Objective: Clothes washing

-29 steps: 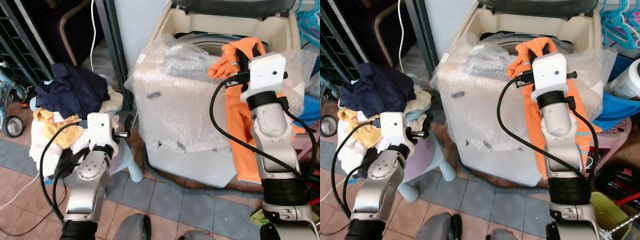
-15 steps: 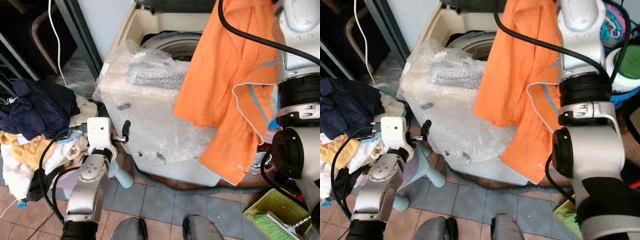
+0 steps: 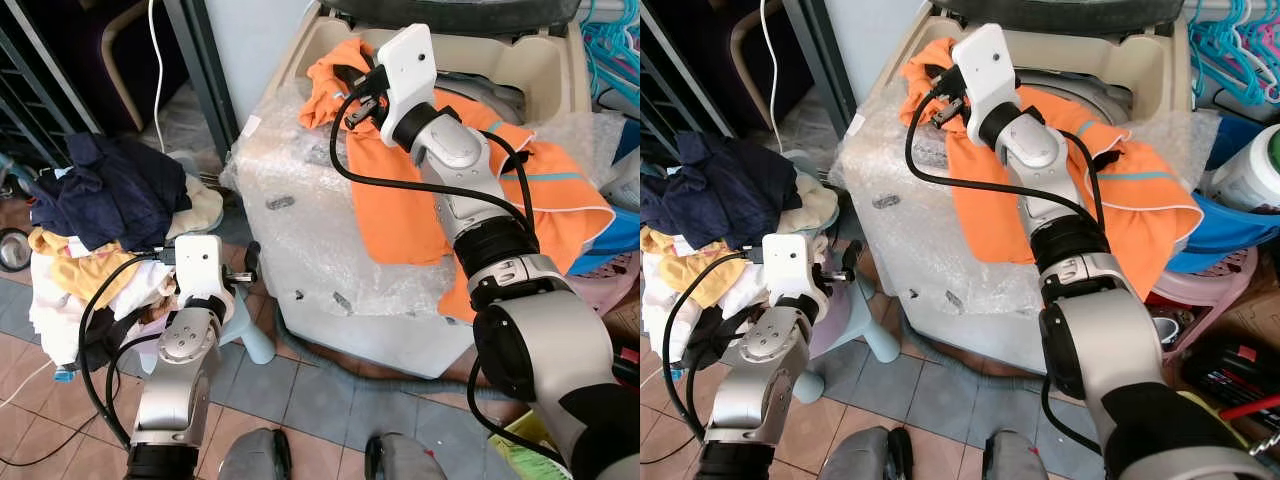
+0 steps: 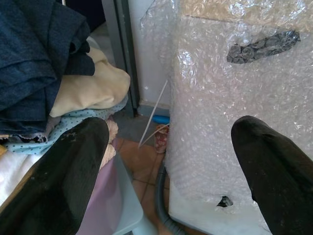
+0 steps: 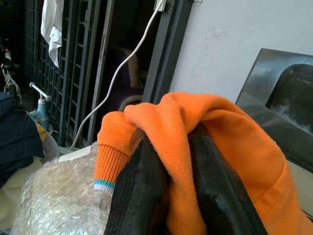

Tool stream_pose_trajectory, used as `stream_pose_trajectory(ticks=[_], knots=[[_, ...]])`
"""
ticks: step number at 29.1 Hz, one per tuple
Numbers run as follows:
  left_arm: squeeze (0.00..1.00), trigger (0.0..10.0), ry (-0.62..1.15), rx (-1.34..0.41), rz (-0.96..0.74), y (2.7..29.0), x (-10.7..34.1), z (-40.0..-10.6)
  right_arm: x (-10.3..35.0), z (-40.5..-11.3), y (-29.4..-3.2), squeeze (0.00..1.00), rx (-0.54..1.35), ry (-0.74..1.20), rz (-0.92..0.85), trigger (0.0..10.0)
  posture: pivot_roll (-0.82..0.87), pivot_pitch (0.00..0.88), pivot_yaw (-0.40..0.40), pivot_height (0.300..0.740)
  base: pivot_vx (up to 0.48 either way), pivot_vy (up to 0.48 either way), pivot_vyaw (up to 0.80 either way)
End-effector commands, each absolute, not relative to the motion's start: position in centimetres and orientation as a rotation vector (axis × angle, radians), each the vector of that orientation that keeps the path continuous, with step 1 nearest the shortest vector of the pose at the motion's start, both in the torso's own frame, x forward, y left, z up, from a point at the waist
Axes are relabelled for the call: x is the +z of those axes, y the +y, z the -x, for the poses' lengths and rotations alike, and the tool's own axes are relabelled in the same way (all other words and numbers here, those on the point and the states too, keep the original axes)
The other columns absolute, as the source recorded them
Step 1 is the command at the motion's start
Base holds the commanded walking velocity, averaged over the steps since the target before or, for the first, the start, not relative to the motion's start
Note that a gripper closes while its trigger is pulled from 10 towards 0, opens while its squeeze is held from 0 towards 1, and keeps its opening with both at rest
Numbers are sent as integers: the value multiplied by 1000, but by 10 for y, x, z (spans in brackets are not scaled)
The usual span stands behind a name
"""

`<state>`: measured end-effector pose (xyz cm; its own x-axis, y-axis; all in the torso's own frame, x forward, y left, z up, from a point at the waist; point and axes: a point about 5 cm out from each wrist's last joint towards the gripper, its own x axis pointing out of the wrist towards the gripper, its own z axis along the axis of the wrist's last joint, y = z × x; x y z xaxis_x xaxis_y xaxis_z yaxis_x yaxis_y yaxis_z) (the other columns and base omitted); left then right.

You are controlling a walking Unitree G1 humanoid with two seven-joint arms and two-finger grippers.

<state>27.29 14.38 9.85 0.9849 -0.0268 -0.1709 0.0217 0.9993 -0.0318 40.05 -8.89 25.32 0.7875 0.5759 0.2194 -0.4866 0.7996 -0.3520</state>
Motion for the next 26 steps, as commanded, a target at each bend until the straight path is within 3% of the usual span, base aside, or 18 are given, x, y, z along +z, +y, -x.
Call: stream_pose_trajectory(ticks=[1, 6, 7, 8, 9, 15, 19, 26], knots=[[0, 10000, 182, -14, 21, 146, 98, -270, 248, -399, -88, 0, 589, -310, 273, 10000, -26, 104, 62, 740, 0, 0, 0], [0, 10000, 182, -26, 22, 142, 98, -271, 226, -398, -103, 0, 556, -204, 304, 10000, -31, 108, 60, 740, 0, 0, 0], [0, 10000, 181, -27, 23, 142, 98, -271, 219, -399, -114, 922, 513, -165, 333, 10000, -32, 112, 60, 740, 0, 0, 0], [0, 10000, 181, -27, 23, 142, 98, -271, 216, -399, -119, 922, 491, -144, 339, 10000, -32, 112, 60, 740, 0, 0, 0], [0, 10000, 187, -25, 22, 142, 97, -270, 211, -401, -130, 1000, 436, -98, 332, 10000, -35, 117, 60, 740, 0, 0, 0], [0, 10000, 197, -28, 18, 142, 95, -268, 210, -406, -167, 1000, 217, -25, 311, 10000, -37, 125, 56, 740, 0, 0, 0], [0, 10000, 201, -19, 8, 143, 95, -267, 234, -403, -195, 1000, 98, -114, 319, 10000, -32, 129, 52, 740, 0, 0, 0], [0, 10000, 208, -13, -3, 145, 94, -266, 264, -392, -213, 1000, 72, -274, 421, 10000, -35, 130, 51, 740, 0, 0, 0]])
